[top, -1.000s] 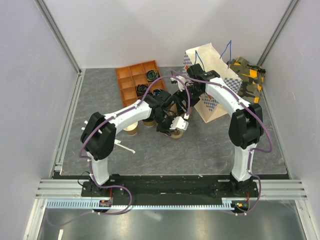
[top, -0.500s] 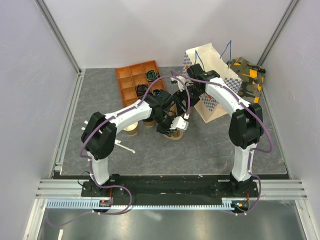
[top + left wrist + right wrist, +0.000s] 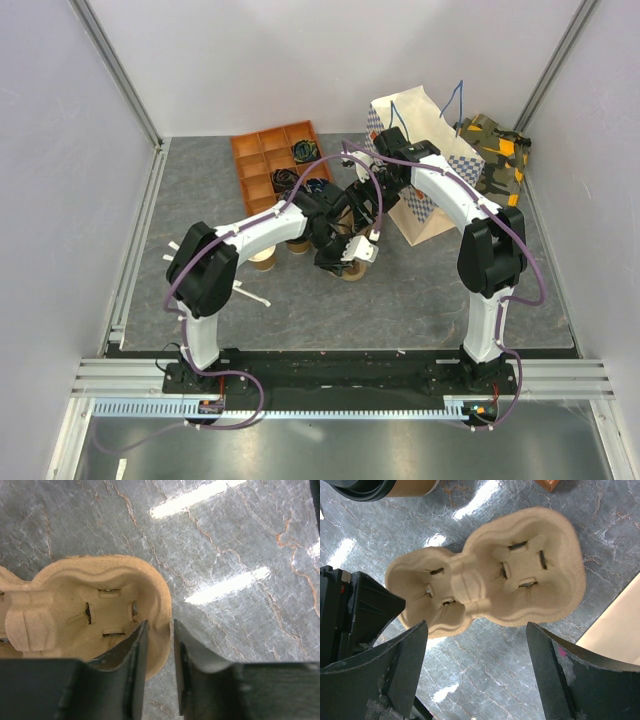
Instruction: Pack the takeout coffee
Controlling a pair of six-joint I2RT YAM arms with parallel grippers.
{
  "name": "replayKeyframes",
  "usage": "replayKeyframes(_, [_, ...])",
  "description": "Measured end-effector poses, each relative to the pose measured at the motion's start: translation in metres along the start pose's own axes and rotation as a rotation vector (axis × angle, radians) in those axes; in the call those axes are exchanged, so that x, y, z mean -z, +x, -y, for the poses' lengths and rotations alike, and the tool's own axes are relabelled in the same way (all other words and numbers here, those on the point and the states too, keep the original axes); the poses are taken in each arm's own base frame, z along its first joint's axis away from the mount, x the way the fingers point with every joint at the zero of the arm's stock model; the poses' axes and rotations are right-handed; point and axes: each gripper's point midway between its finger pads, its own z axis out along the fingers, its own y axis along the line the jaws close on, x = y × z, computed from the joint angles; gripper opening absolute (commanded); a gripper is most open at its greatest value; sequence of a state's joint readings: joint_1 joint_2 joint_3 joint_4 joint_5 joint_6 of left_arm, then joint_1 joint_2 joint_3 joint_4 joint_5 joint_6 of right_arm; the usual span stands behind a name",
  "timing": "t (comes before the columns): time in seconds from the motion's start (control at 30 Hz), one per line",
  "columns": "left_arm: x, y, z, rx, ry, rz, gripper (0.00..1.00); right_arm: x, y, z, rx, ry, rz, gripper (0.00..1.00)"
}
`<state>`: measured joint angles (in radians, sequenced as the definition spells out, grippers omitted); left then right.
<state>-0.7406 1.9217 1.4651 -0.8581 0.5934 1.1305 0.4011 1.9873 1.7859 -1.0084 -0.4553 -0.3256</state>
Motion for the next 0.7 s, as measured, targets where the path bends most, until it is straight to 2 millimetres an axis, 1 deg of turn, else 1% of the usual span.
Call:
replayKeyframes(0.37, [-0.0011, -0.0001, 0.0006, -0.004, -0.001, -0.012, 0.37, -0.0001, -0.0001, 0.0001, 0.0, 0.0, 0.0, 0.88])
replayKeyframes(0.43, [-0.0011, 0.0004, 0.0004, -0.004, -0.002, -0.014, 0.35, -0.0001, -0.0001, 0.0001, 0.0, 0.0, 0.0, 0.88])
replayKeyframes(0.47, [-0.0011, 0.0004, 0.0004, -0.004, -0.002, -0.014, 0.31, -0.0001, -0.0001, 0.0001, 0.0, 0.0, 0.0, 0.88])
replayKeyframes(0.6, [-0.0011, 0.0004, 0.0004, -0.003, -0.002, -0.014, 0.24, -0.0001, -0.0001, 0.0001, 0.0, 0.0, 0.0, 0.88])
replayKeyframes(0.63, [-0.0011, 0.0004, 0.0005, -0.003, -0.002, -0.014, 0.24, -0.0001, -0.0001, 0.0001, 0.0, 0.0, 0.0, 0.88])
replayKeyframes(0.7, [-0.0011, 0.0004, 0.0004, -0.003, -0.002, -0.014, 0.3, 0.0, 0.0, 0.0002, 0.0, 0.0, 0.0, 0.88])
